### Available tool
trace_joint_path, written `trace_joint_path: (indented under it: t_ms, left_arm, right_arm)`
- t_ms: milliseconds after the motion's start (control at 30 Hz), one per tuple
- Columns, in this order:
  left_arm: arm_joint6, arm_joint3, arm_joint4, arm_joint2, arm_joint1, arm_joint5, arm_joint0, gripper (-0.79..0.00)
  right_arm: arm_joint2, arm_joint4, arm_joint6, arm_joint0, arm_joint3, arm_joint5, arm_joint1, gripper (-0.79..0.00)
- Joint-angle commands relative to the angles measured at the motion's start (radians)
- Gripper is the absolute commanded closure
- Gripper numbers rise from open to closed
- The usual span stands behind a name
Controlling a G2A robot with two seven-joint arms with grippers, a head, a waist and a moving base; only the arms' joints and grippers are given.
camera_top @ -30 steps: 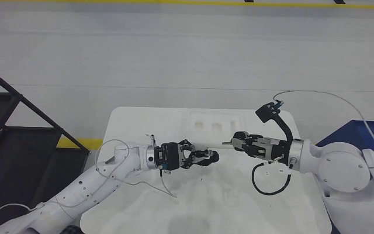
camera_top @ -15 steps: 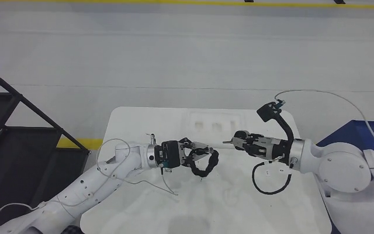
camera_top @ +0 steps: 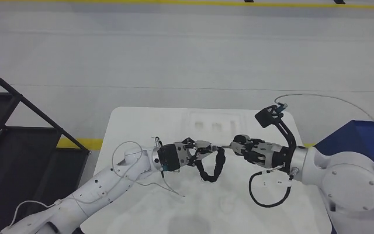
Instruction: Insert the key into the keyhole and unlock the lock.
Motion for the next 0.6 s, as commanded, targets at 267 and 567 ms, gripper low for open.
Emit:
trace_joint_path:
  t_ms: [267, 567]
  left_arm:
    - [0.024, 0.086, 0.051, 0.046, -0.073, 0.126, -0.022, 0.000]
    - [0.038, 0.112, 0.095, 0.024, -0.098, 0.198, -0.003, 0.000]
  right_arm:
    - [-0.103, -0.161, 0.011, 0.046, -0.006, 0.038, 0.004, 0.000]
    - [-0.162, -0.249, 0.015, 0.084, -0.006, 0.097, 0.002, 0.000]
